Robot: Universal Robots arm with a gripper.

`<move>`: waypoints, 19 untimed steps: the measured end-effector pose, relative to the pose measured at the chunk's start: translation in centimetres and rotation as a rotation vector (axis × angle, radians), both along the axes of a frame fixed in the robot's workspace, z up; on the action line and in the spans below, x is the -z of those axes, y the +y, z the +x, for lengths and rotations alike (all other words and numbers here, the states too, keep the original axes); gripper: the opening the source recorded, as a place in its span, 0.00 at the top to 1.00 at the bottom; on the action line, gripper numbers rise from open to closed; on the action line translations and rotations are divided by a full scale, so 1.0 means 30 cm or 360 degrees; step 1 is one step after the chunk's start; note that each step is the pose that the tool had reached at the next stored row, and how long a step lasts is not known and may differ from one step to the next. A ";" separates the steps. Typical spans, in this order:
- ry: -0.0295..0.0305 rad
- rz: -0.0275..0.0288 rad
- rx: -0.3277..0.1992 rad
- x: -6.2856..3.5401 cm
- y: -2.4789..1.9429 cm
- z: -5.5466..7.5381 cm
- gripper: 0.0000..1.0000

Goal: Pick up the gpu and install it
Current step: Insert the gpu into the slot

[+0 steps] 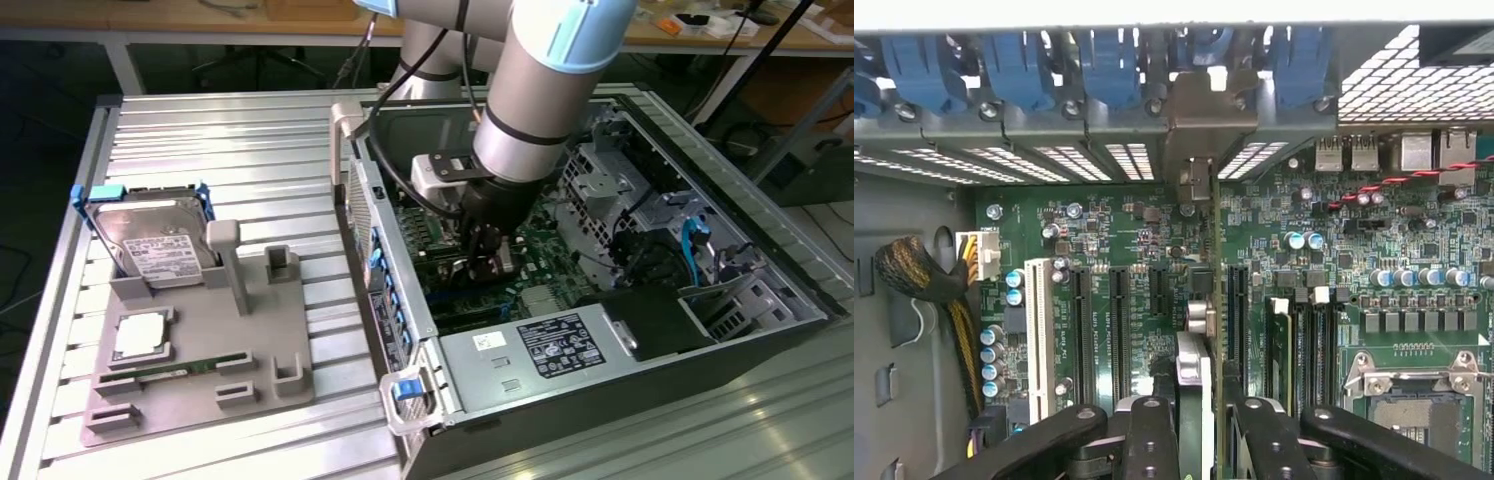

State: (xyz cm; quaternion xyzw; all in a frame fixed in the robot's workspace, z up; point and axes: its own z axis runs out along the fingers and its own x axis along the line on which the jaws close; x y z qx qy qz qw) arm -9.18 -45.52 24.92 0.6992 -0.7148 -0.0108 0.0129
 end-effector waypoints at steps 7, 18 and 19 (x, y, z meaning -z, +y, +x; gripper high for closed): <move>-0.00003 0.00004 0.0006 0.000 -0.014 0.000 0.73; -0.00006 -0.00004 0.0006 0.006 -0.019 0.000 0.73; -0.00008 0.00000 0.0006 0.007 -0.019 0.000 0.73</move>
